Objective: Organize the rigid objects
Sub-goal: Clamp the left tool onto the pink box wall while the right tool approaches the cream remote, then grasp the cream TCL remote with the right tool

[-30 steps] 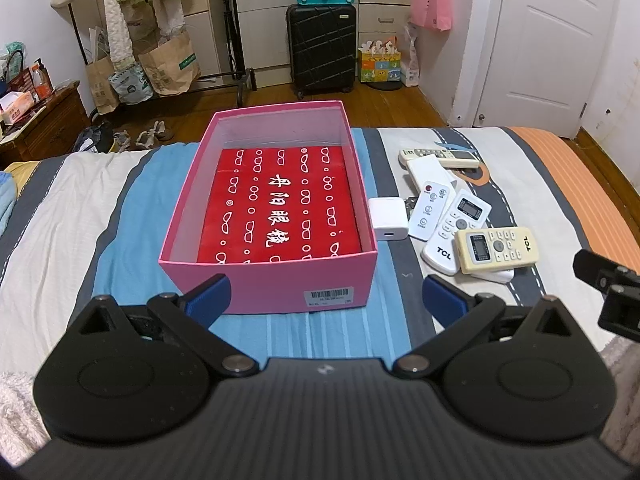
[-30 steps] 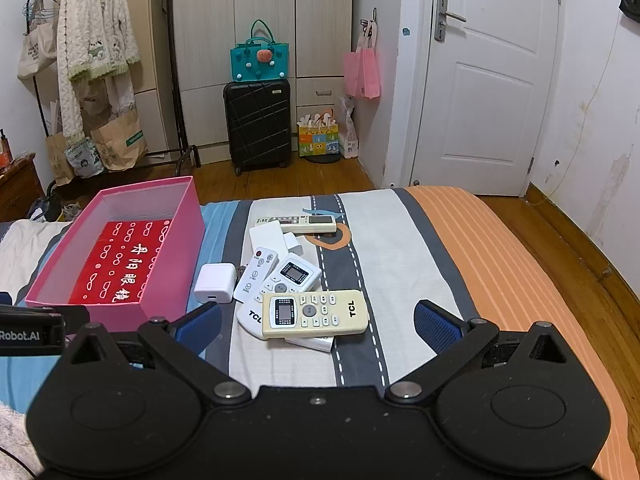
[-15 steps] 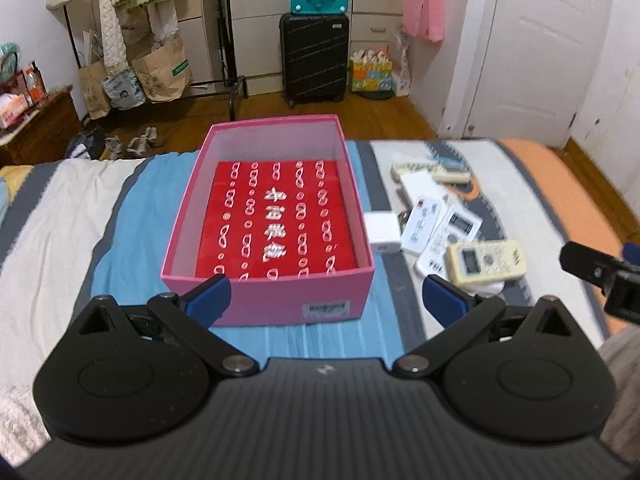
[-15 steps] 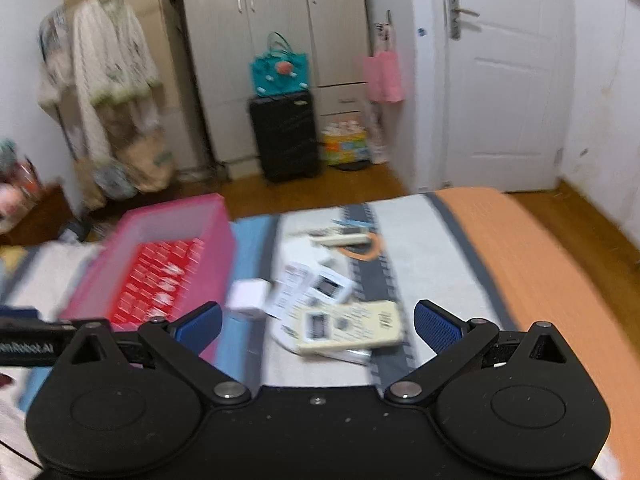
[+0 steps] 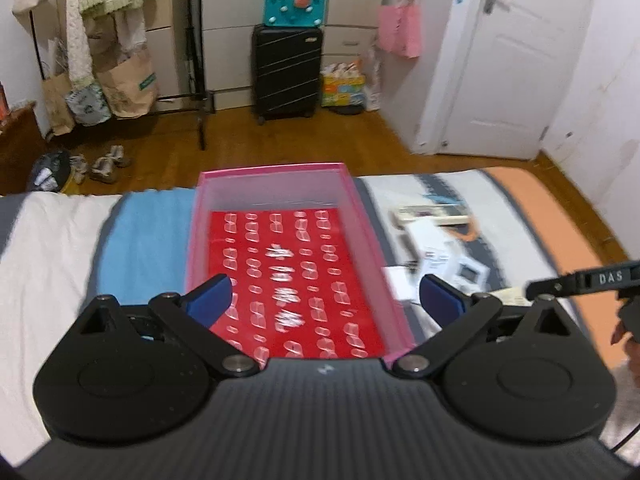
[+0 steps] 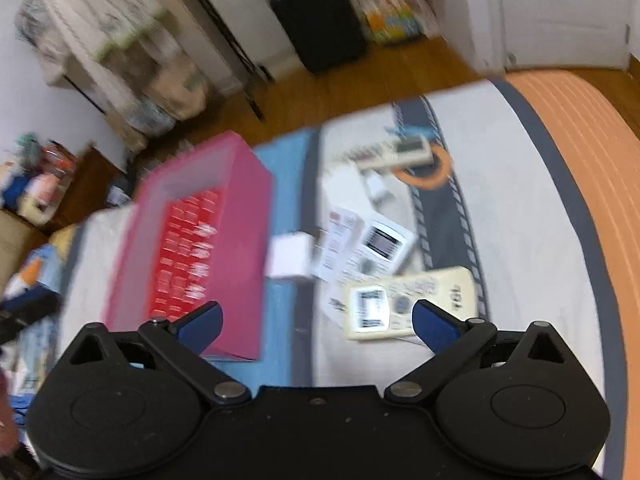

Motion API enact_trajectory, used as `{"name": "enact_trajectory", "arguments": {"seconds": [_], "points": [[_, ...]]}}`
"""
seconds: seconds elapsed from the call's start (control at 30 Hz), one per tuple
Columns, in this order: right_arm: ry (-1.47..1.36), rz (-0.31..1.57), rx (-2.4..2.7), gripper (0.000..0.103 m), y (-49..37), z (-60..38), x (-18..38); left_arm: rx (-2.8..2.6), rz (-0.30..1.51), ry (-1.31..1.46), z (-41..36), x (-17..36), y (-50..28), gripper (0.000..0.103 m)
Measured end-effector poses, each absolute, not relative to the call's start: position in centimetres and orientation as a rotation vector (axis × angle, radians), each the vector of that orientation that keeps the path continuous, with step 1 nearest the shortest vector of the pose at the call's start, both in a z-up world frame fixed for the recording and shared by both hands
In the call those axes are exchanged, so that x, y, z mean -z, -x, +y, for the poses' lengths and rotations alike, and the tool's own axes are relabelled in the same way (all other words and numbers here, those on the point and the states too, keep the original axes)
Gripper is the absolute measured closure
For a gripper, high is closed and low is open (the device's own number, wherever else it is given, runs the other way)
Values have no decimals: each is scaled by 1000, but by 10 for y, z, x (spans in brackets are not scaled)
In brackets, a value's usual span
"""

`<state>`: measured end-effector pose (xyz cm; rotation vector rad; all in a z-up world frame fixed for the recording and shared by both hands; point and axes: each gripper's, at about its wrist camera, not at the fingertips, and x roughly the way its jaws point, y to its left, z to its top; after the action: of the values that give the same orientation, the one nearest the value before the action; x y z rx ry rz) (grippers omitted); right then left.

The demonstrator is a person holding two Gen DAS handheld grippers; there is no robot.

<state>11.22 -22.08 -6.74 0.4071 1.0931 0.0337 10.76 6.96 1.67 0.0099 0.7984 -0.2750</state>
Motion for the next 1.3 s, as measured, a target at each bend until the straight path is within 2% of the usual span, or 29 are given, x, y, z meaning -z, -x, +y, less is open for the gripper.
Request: {"name": "enact_trajectory", "arguments": {"seconds": [0.17, 0.27, 0.4, 0.57, 0.63, 0.73, 0.93, 1.0, 1.1, 1.2, 1.3], "points": [[-587, 1249, 27, 5, -121, -236, 114, 190, 849, -41, 89, 5, -140, 3], [-796, 1326, 85, 7, -126, -252, 149, 184, 859, -58, 105, 25, -150, 10], [-921, 1355, 207, 11, -133, -265, 181, 160, 905, -54, 128, 53, -162, 17], [-910, 1307, 279, 15, -151, -270, 182, 85, 962, -3, 154, 87, -190, 17], [-868, 1273, 315, 29, -158, -269, 181, 61, 1006, 26, 162, 100, -198, 17], [-795, 1239, 303, 39, -165, -269, 172, 78, 987, 12, 165, 105, -199, 18], [-573, 1203, 227, 39, -177, -248, 160, 106, 990, -10, 156, 112, -204, 54], [-528, 1196, 203, 39, -177, -242, 155, 97, 998, -10, 158, 116, -207, 72], [-520, 1193, 177, 37, -178, -237, 152, 79, 1002, 22, 165, 121, -210, 81], [-560, 1207, 165, 23, -176, -239, 155, 73, 999, 50, 169, 123, -212, 81], [-571, 1238, 192, 20, -174, -238, 161, 84, 1002, 74, 170, 125, -216, 81]]}}
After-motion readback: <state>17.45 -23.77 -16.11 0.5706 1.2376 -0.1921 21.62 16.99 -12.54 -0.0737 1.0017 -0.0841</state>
